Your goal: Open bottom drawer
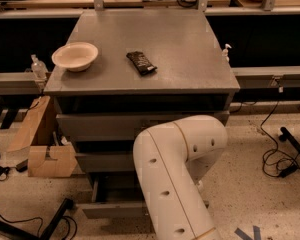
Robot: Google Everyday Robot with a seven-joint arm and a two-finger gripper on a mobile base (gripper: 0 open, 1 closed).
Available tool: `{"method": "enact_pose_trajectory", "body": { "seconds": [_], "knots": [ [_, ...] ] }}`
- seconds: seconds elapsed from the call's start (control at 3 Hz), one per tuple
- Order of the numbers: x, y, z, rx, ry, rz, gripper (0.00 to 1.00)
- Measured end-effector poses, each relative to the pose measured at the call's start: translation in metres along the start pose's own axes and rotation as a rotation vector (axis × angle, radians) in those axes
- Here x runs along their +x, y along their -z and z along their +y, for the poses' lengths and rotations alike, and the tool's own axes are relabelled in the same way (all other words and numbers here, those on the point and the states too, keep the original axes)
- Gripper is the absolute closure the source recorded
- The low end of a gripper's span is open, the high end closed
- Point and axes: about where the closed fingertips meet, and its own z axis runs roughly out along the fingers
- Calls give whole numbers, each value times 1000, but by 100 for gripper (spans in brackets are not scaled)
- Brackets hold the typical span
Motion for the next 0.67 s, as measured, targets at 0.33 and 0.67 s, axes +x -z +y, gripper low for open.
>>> {"method": "enact_pose_trajectory", "body": {
  "seconds": [0.33, 0.67],
  "knots": [
    [0, 0, 0, 0, 0, 0, 100],
    [0, 0, 0, 0, 0, 0, 100]
  ]
}}
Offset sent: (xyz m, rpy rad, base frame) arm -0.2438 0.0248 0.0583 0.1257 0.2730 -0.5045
